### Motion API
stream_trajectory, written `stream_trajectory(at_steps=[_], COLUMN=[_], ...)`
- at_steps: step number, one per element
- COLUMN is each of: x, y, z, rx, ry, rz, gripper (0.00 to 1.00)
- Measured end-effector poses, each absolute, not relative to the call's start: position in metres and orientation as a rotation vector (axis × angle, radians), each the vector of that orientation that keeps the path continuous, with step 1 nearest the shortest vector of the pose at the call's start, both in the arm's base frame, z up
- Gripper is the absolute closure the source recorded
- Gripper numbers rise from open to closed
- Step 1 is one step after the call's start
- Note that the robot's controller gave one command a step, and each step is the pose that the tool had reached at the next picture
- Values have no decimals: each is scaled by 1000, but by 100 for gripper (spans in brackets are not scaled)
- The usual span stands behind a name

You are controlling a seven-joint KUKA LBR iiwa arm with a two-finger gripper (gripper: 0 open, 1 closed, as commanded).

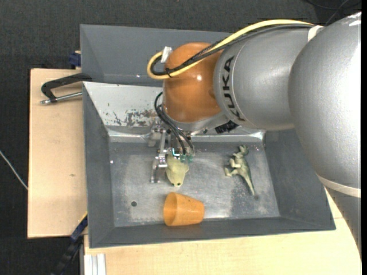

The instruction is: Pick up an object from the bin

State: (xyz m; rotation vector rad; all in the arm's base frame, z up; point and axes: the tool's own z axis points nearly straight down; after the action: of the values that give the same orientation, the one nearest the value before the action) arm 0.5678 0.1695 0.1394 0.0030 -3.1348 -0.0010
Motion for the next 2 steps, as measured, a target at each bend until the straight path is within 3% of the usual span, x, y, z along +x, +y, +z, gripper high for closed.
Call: stream_trajectory(at_steps=[1,2], x=[596,601], y=[115,61], z=[73,103], rx=[927,961], ry=[-3007,-3000], rz=[-3,3], gripper=[0,0])
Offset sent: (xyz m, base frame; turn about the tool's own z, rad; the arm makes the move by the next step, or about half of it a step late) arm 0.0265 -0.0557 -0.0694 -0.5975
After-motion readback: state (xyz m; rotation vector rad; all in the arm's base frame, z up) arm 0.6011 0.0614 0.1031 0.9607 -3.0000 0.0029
